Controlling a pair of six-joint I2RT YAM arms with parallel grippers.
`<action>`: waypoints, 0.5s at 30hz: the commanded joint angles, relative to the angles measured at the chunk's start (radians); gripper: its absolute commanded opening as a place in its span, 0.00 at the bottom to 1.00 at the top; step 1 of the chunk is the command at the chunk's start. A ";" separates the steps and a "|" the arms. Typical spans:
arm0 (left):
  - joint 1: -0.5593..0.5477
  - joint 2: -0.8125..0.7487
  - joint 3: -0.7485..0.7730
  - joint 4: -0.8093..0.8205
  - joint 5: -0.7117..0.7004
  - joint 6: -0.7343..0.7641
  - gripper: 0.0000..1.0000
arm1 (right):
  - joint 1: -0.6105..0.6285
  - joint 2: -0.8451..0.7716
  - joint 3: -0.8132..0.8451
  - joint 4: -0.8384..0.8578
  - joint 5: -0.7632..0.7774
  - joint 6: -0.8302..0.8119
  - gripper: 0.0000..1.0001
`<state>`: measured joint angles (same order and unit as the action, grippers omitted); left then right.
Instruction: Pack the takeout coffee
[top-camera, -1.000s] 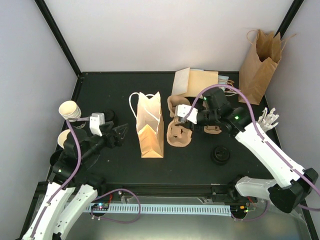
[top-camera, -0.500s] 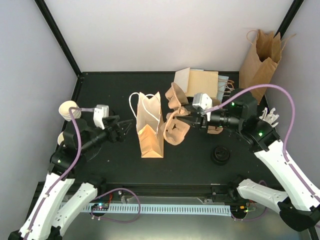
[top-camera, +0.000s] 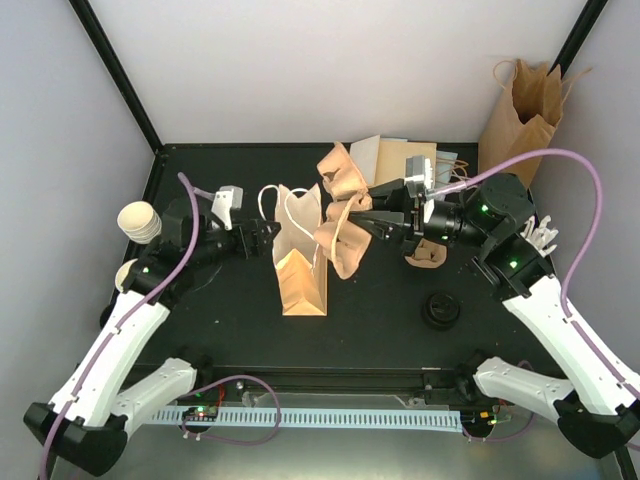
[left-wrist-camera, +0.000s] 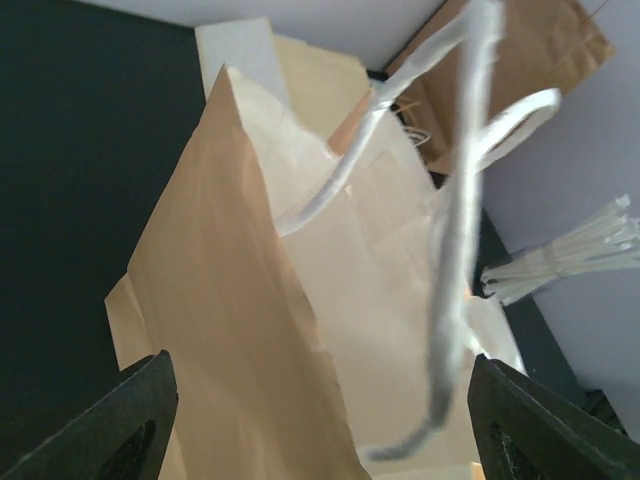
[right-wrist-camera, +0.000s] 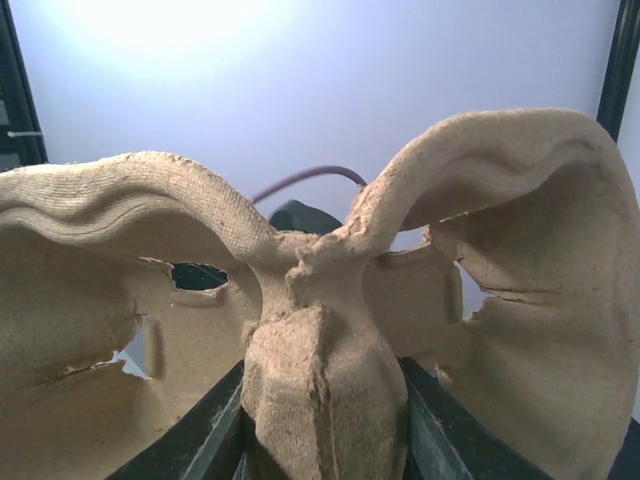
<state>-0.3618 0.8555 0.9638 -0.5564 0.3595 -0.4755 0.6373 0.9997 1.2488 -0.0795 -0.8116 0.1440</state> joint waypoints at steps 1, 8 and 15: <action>-0.027 0.056 0.083 -0.075 -0.007 0.002 0.80 | 0.015 0.011 -0.004 0.119 -0.025 0.124 0.36; -0.106 0.135 0.155 -0.241 -0.172 0.051 0.67 | 0.020 0.033 -0.013 0.128 -0.003 0.145 0.36; -0.129 0.204 0.235 -0.365 -0.203 0.123 0.38 | 0.028 0.058 -0.018 0.134 0.016 0.200 0.35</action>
<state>-0.4808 1.0321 1.1145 -0.8047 0.2115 -0.4187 0.6567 1.0473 1.2411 0.0216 -0.8124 0.2909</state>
